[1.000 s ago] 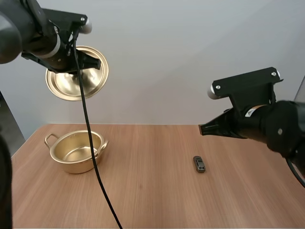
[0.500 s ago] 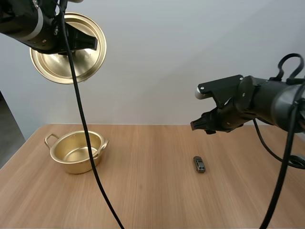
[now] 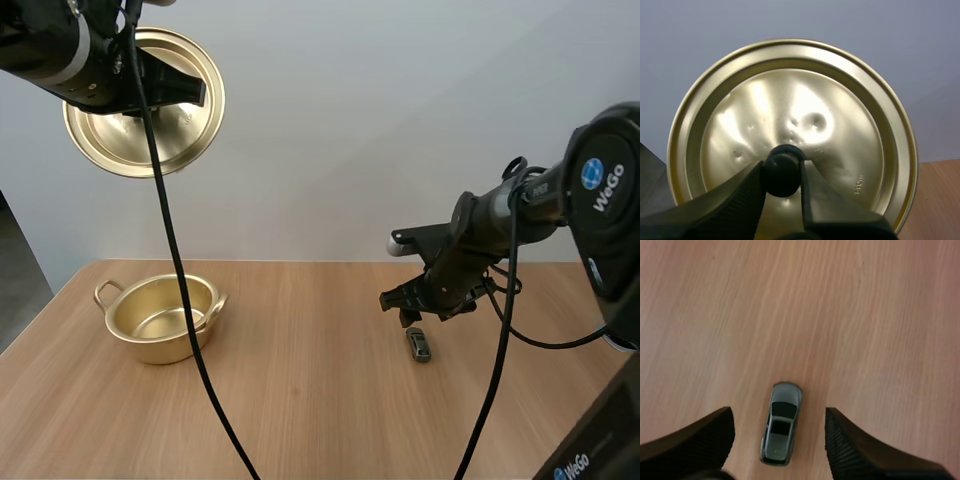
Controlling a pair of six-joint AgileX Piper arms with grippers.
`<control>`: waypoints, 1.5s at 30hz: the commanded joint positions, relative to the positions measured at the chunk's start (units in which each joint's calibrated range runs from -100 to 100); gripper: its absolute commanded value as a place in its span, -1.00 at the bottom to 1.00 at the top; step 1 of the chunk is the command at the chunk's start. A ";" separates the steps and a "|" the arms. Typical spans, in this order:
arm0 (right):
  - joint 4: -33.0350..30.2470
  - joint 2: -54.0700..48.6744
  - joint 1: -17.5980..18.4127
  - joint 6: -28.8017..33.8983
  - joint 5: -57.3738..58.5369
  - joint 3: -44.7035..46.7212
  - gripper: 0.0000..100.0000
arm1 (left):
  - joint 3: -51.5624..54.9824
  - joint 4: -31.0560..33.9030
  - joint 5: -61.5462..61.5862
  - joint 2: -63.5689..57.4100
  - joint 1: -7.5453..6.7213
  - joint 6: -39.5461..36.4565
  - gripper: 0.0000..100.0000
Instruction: Open the pot, put the car inside, and close it
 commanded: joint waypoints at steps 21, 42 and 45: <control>3.27 4.40 0.00 -4.55 1.62 -0.17 0.71 | 0.04 -0.07 1.47 -0.05 0.03 0.04 -1.00; 3.01 6.99 0.00 -5.28 0.69 -0.17 0.17 | 0.04 -0.07 2.04 -0.05 0.03 0.04 -1.00; 2.69 6.99 0.00 -5.28 0.72 -0.17 -0.41 | 0.04 -0.07 2.04 -0.05 0.03 0.04 -1.00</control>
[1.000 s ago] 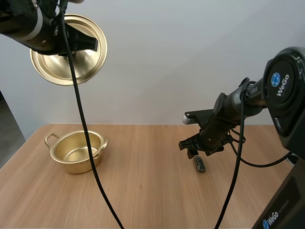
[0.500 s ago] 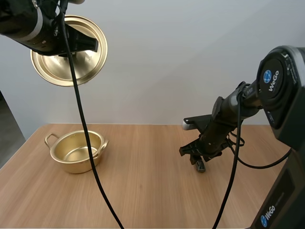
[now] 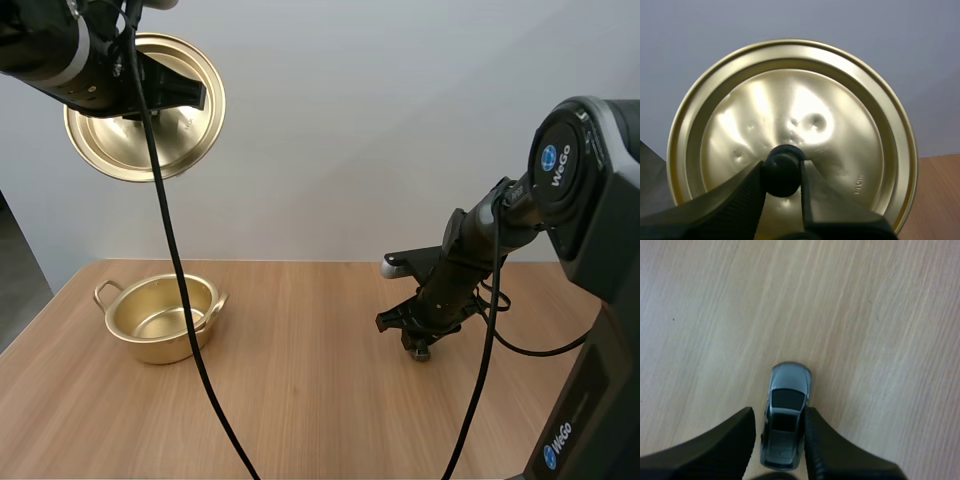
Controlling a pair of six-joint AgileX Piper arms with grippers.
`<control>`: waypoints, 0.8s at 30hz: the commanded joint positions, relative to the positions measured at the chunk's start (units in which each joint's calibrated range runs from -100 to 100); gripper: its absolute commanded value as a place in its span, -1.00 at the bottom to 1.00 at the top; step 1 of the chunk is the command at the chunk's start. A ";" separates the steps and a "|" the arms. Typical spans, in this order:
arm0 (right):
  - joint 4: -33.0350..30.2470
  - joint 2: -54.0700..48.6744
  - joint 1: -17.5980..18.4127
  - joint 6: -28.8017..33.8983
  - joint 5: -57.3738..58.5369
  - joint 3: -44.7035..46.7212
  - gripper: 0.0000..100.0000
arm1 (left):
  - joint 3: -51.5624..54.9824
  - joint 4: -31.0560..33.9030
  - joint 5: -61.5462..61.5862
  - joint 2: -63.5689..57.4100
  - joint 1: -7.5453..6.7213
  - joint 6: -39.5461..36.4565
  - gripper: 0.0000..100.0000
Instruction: Open the pot, put the car inside, and close it
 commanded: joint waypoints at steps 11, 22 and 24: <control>-0.21 -2.75 0.00 -2.77 -1.41 -0.54 -1.00 | 0.04 -0.29 -0.44 -0.05 0.03 0.04 -1.00; 16.77 -13.88 4.36 -15.64 14.21 -14.10 -1.00 | 0.04 -4.27 -3.31 -4.14 0.03 -2.20 -1.00; 18.60 -13.88 6.69 -15.81 16.73 -16.36 -1.00 | 0.04 -4.27 -3.31 -5.44 0.03 -2.20 -1.00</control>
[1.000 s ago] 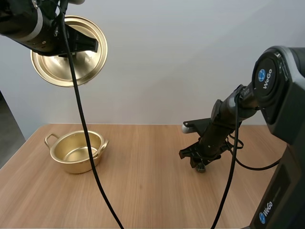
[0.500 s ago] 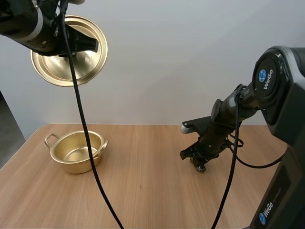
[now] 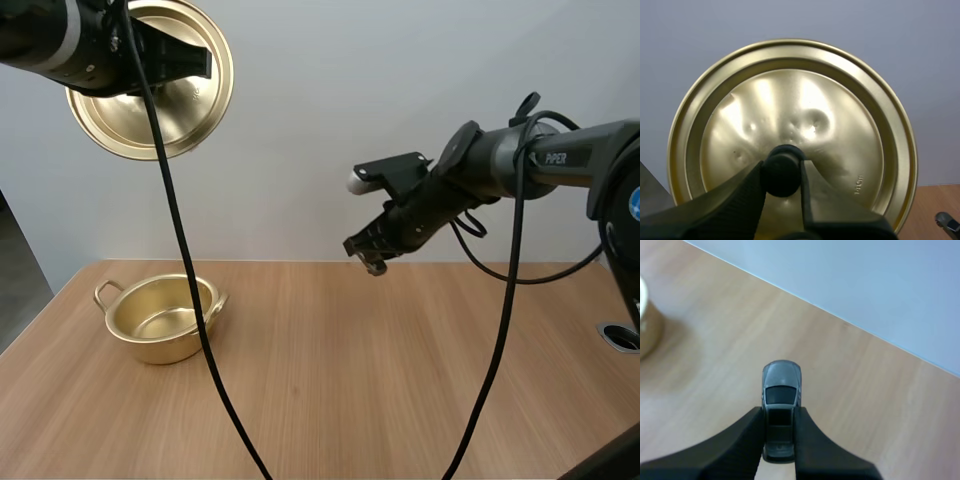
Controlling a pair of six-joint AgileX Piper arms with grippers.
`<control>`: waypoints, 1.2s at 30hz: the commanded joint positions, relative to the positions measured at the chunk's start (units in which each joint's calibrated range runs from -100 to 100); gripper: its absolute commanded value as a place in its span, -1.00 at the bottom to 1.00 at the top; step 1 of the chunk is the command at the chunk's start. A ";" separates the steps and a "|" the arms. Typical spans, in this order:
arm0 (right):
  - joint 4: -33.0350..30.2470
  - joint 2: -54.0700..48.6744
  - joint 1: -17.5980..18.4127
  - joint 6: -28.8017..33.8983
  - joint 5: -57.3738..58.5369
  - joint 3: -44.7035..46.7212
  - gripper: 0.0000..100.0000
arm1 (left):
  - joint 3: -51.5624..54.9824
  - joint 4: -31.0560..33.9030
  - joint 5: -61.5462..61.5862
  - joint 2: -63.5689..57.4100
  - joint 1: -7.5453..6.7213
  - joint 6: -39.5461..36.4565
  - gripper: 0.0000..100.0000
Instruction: Open the pot, put the car inside, and close it
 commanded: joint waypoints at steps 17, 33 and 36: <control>5.57 9.85 22.42 -5.47 -17.97 -3.92 -1.00 | 0.04 4.31 -0.58 -7.76 3.26 -4.49 -1.00; 8.06 31.43 24.98 -8.51 -21.26 -25.05 -1.00 | 0.04 3.36 -4.07 -15.00 5.30 -4.49 -1.00; 8.16 36.18 24.98 -8.51 -21.26 -27.43 -1.00 | 0.04 1.23 -3.71 -15.00 6.15 -4.49 -1.00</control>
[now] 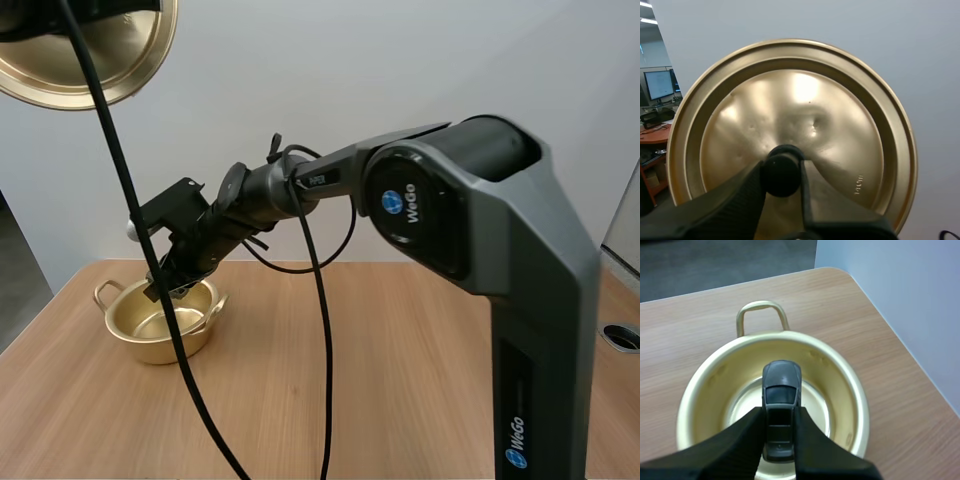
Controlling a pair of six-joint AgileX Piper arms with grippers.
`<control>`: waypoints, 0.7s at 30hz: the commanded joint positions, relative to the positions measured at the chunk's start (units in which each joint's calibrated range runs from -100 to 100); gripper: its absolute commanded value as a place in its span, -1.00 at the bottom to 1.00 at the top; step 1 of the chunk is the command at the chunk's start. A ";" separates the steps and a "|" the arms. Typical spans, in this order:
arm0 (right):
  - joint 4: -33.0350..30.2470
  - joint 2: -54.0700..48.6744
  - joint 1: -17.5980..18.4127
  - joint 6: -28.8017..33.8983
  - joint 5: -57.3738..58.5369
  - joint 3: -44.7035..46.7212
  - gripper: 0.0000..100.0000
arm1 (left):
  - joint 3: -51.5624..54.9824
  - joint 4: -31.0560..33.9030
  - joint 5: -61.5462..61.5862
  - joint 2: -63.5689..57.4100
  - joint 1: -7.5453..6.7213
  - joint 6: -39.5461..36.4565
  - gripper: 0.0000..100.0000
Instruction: Open the pot, put the car inside, and close it
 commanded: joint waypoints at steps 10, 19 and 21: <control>-1.24 13.81 0.00 0.02 -1.21 -4.39 -1.00 | 0.18 -3.47 1.83 0.20 1.31 1.39 -1.00; -0.86 13.65 0.00 0.72 -1.91 -4.39 0.36 | 0.18 -3.47 3.23 0.20 1.31 1.45 -1.00; -0.86 12.75 0.00 0.72 -1.20 -4.39 0.41 | 0.18 -3.10 3.27 0.20 1.31 1.45 -1.00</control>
